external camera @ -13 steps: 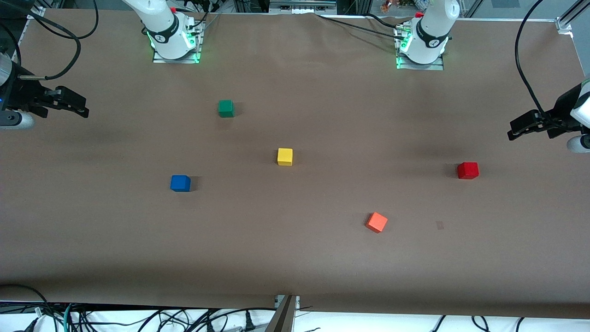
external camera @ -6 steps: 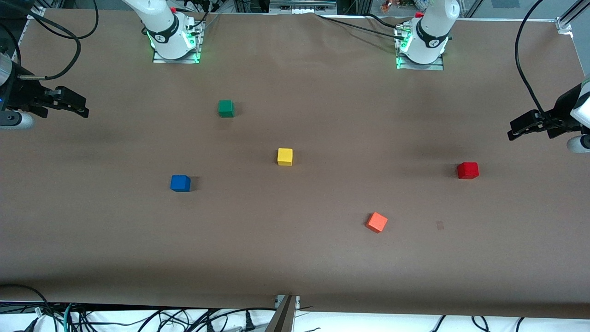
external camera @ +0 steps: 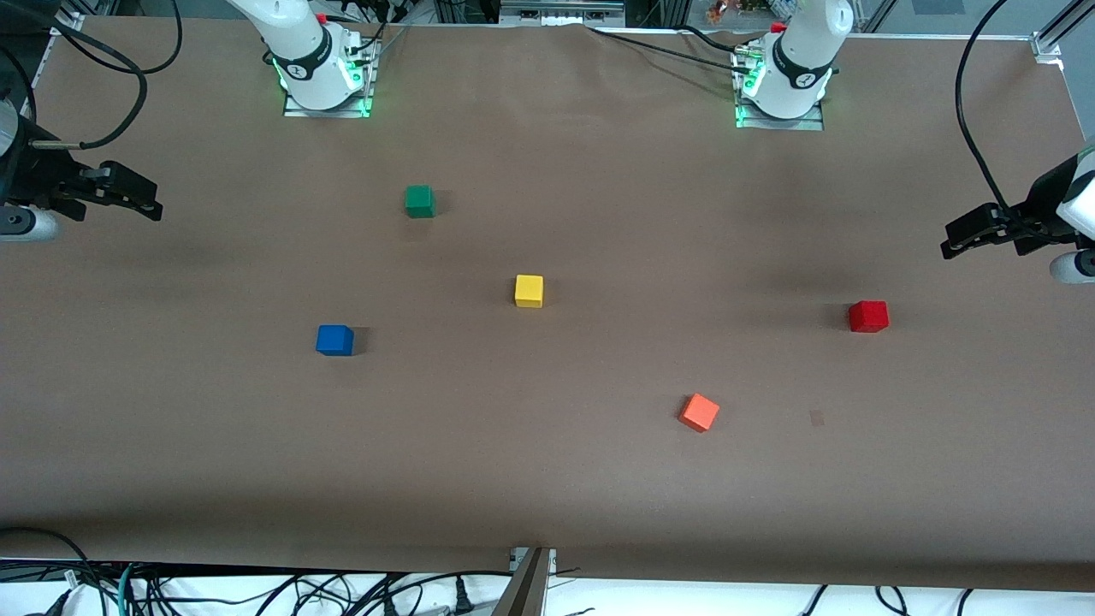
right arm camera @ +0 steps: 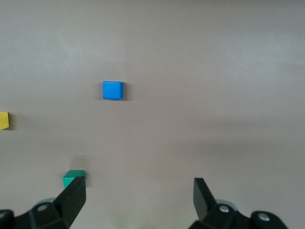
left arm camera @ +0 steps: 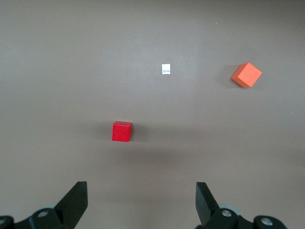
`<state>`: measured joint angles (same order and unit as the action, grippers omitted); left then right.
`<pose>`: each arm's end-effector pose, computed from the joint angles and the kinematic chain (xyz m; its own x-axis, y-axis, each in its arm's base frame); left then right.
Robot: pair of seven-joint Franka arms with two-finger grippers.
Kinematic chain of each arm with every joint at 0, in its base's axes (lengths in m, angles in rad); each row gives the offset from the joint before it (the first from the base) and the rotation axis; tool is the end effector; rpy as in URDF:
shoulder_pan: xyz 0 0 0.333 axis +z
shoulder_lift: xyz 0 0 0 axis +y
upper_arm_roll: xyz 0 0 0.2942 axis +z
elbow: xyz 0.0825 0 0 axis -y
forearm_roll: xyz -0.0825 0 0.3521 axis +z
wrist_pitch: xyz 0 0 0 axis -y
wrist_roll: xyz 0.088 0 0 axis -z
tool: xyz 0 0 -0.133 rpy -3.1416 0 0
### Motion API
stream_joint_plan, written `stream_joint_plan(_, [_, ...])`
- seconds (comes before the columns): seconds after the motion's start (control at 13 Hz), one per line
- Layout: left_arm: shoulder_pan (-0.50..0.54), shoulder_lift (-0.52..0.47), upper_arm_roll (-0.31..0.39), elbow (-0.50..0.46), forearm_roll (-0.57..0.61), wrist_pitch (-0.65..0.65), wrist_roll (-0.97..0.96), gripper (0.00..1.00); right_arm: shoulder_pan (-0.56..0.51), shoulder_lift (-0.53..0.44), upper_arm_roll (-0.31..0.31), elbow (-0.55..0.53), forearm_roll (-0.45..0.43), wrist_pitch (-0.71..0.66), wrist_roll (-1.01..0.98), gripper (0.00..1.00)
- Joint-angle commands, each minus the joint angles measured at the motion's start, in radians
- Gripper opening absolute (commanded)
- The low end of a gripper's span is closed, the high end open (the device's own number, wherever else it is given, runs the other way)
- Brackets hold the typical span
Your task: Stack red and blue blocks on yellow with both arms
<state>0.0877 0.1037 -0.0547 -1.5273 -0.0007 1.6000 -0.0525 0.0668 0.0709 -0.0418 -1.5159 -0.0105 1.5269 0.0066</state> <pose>0.5524 0.0195 0.5427 0.9959 0.0855 -0.0311 0.0857 -0.9963 0.0047 0.5362 0.0127 0.5595 0.9981 0.0178 -0.0597 0.0187 -0.9997 0.0139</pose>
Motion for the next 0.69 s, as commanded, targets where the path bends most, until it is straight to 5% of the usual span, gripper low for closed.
stream_joint_plan(0.0, [-0.002, 0.018, 0.003, 0.041, -0.005, -0.026, 0.017, 1.0, -0.007, 0.015, 0.007, 0.033, 0.004, -0.001, -0.008, 1.0])
stream_joint_plan(0.62, [0.007, 0.129, 0.01, 0.041, 0.002, -0.012, 0.026, 1.0, -0.008, 0.029, 0.007, 0.034, 0.001, 0.029, -0.005, 1.0])
